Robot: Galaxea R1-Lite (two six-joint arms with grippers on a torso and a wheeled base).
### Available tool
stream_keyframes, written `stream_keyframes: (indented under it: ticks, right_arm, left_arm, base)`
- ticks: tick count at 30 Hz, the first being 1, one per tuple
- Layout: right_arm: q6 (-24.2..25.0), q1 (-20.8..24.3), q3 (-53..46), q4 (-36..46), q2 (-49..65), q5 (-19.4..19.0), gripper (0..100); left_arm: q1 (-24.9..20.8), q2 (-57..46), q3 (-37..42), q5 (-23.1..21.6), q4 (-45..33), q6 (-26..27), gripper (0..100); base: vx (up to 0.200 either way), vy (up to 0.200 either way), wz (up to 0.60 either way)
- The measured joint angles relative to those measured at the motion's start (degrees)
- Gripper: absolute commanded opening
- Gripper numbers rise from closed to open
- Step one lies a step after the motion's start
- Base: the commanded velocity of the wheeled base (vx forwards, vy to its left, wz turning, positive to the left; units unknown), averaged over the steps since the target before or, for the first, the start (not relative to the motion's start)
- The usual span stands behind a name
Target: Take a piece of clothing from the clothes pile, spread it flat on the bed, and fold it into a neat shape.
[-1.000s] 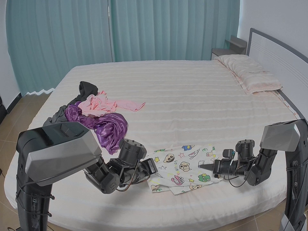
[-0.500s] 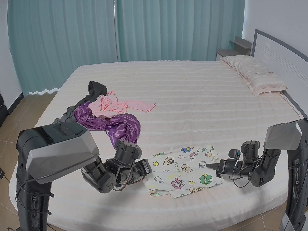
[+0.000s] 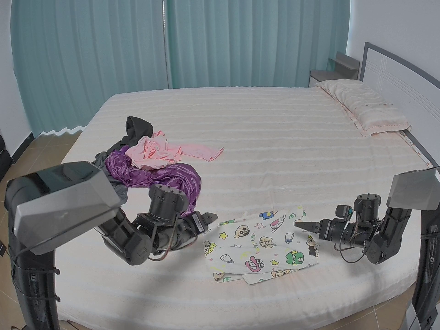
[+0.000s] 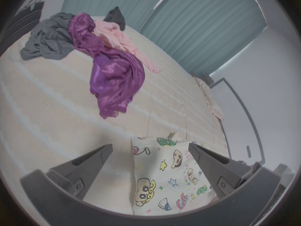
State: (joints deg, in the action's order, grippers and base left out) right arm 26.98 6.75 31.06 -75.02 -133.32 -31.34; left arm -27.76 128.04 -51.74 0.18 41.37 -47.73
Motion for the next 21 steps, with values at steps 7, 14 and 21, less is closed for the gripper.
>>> stream_keyframes:
  ticks: [7, 14, 21]
  right_arm:
    - [1.7, 2.8, -7.2, 0.0, 5.8, 1.0, 100]
    - [0.1, 3.9, -14.3, -4.5, 5.3, 1.7, 100]
    - [-2.4, 3.2, -18.3, -13.7, 0.5, 3.1, 100]
  left_arm:
    - [6.3, -4.2, 2.6, -1.2, 0.3, -2.8, 100]
    - [9.8, -4.8, 4.1, -7.4, 1.2, -3.1, 100]
    - [10.3, -1.9, 4.9, -12.0, 3.4, -7.2, 100]
  base:
    - [0.000, 0.000, 0.00]
    - [0.000, 0.000, 0.00]
    - [0.000, 0.000, 0.00]
